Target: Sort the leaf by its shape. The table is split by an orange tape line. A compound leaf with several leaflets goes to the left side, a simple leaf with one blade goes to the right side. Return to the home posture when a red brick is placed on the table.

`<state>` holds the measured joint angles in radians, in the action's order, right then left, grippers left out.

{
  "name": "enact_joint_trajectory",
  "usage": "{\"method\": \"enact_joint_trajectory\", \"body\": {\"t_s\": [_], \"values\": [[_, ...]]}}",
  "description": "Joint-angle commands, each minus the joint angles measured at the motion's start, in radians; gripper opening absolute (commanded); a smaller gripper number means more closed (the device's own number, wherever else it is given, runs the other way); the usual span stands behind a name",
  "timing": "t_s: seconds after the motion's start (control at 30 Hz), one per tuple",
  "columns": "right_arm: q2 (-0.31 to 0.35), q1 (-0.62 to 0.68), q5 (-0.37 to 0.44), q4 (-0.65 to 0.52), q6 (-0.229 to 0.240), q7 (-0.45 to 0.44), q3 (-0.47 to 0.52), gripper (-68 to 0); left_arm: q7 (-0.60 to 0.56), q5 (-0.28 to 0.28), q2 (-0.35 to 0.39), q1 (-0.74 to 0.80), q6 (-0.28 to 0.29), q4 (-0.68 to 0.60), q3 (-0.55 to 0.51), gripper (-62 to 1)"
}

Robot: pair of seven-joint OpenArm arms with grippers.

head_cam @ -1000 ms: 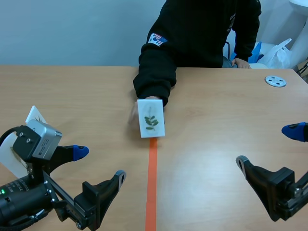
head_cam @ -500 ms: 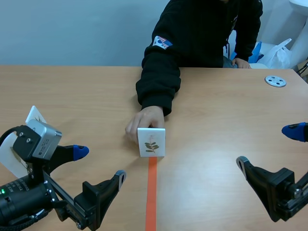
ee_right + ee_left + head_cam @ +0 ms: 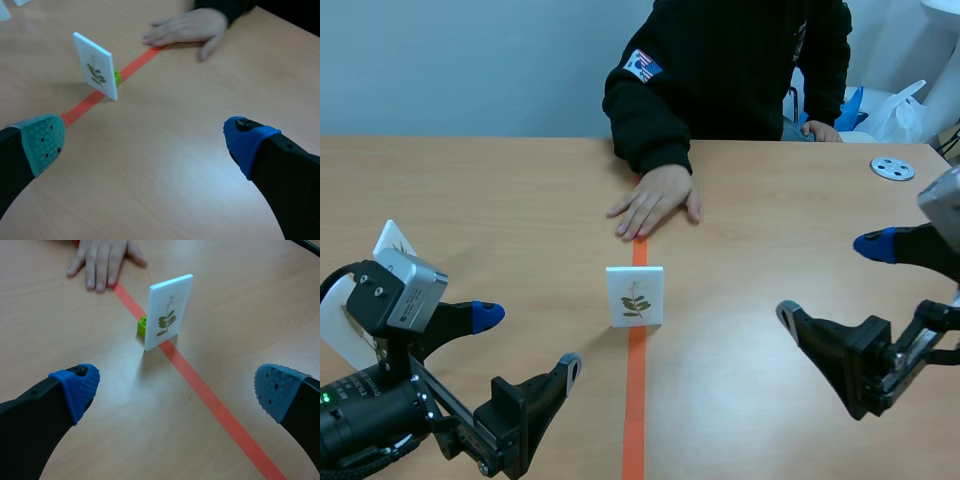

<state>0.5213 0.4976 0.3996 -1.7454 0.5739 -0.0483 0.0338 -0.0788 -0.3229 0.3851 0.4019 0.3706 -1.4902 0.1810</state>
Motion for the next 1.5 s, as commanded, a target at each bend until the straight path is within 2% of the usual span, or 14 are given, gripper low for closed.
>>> {"method": "enact_joint_trajectory", "body": {"t_s": [0.0, 0.17, 0.3, 0.57, 0.77, 0.9, 1.13, 1.23, 1.47], "values": [[0.005, -0.055, 0.008, 0.037, 0.004, -0.029, -0.026, 0.4, -0.013, -0.011, -0.005, 0.002, 0.006, -0.031, -0.004, 1.4], [0.004, -0.217, 0.001, 0.188, 0.029, -0.075, -0.153, 0.4, -0.008, -0.011, -0.005, 0.003, 0.006, -0.034, -0.004, 1.4], [-0.006, -0.335, -0.039, 0.311, 0.029, -0.134, -0.264, 0.4, -0.006, -0.011, -0.005, 0.003, 0.006, -0.034, -0.012, 1.4], [-0.116, -0.536, -0.155, 0.529, 0.012, -0.232, -0.434, 0.4, -0.006, -0.014, -0.005, 0.020, 0.006, -0.034, -0.079, 1.4], [-0.203, -0.651, -0.215, 0.667, -0.087, -0.274, -0.558, 0.4, -0.006, -0.056, -0.005, 0.044, 0.018, -0.035, -0.125, 1.4], [-0.254, -0.694, -0.244, 0.742, -0.156, -0.285, -0.626, 0.4, -0.007, -0.060, -0.005, 0.050, 0.021, -0.035, -0.130, 1.4], [-0.309, -0.708, -0.259, 0.827, -0.221, -0.310, -0.697, 0.4, -0.008, -0.060, -0.005, 0.050, 0.021, -0.035, -0.130, 1.4], [-0.311, -0.708, -0.259, 0.848, -0.247, -0.320, -0.709, -8.8, -0.010, -0.060, -0.005, 0.050, 0.021, -0.035, -0.130, 1.4], [-0.311, -0.708, -0.259, 0.851, -0.250, -0.325, -0.709, -33.4, -0.010, -0.060, -0.005, 0.050, 0.021, -0.035, -0.130, 1.4]]}}
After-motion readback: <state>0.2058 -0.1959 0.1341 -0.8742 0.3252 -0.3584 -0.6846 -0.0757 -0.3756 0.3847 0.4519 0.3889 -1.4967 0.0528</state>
